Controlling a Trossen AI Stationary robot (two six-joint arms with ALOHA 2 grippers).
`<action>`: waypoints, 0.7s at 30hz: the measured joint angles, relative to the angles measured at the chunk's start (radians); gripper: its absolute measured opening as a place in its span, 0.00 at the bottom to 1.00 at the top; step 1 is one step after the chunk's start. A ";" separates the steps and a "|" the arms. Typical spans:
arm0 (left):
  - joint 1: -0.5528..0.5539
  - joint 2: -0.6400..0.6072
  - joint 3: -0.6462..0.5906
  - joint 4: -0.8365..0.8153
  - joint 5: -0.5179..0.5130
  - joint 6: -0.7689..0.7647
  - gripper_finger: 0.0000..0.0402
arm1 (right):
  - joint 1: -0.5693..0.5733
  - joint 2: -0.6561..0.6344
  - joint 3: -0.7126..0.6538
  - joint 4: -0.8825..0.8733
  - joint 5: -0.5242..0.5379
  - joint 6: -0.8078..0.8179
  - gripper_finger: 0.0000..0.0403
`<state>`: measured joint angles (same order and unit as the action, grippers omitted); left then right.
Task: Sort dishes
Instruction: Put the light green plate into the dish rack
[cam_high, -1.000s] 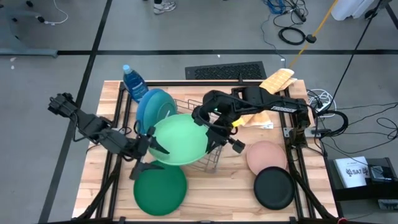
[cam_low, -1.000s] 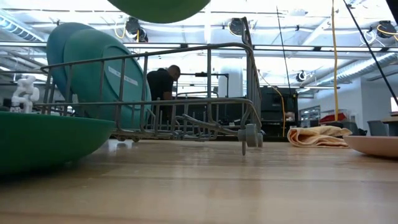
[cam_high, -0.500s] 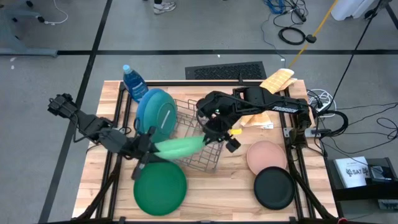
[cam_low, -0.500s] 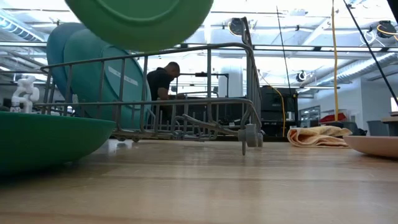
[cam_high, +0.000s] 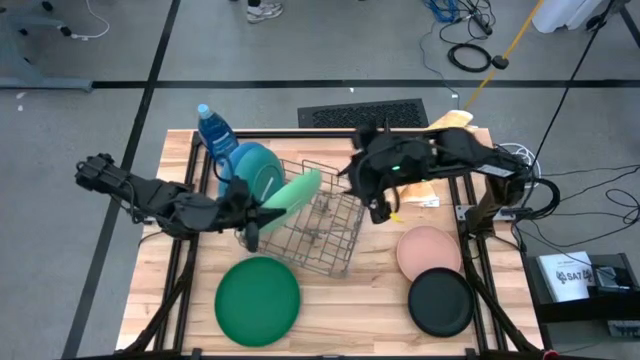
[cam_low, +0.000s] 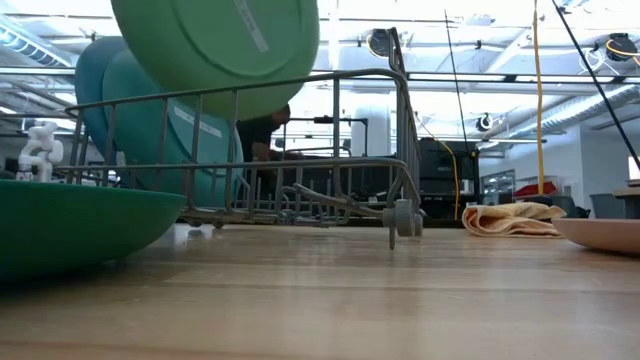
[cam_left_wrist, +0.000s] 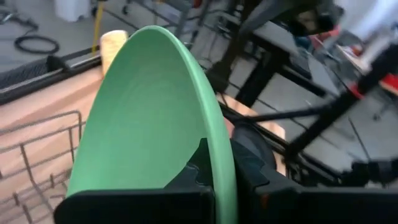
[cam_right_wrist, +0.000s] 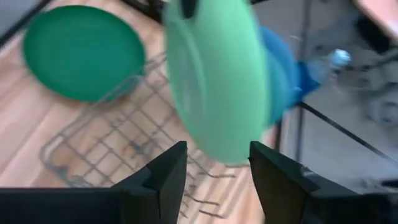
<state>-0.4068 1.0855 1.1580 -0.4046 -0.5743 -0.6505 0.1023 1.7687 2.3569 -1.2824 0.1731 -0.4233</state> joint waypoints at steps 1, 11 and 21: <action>0.007 0.008 -0.002 0.002 -0.012 -0.021 0.03 | 0.006 -0.013 0.000 -0.002 0.026 0.009 0.42; 0.058 0.136 -0.004 0.002 -0.121 -0.183 0.03 | 0.084 -0.062 0.000 -0.021 0.065 0.042 0.40; 0.058 0.159 -0.004 0.031 -0.269 -0.216 0.03 | 0.183 -0.053 -0.001 -0.055 0.066 0.103 0.40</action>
<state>-0.3489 1.2444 1.1538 -0.3738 -0.8436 -0.8665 0.2849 1.7157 2.3558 -1.3373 0.2386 -0.3207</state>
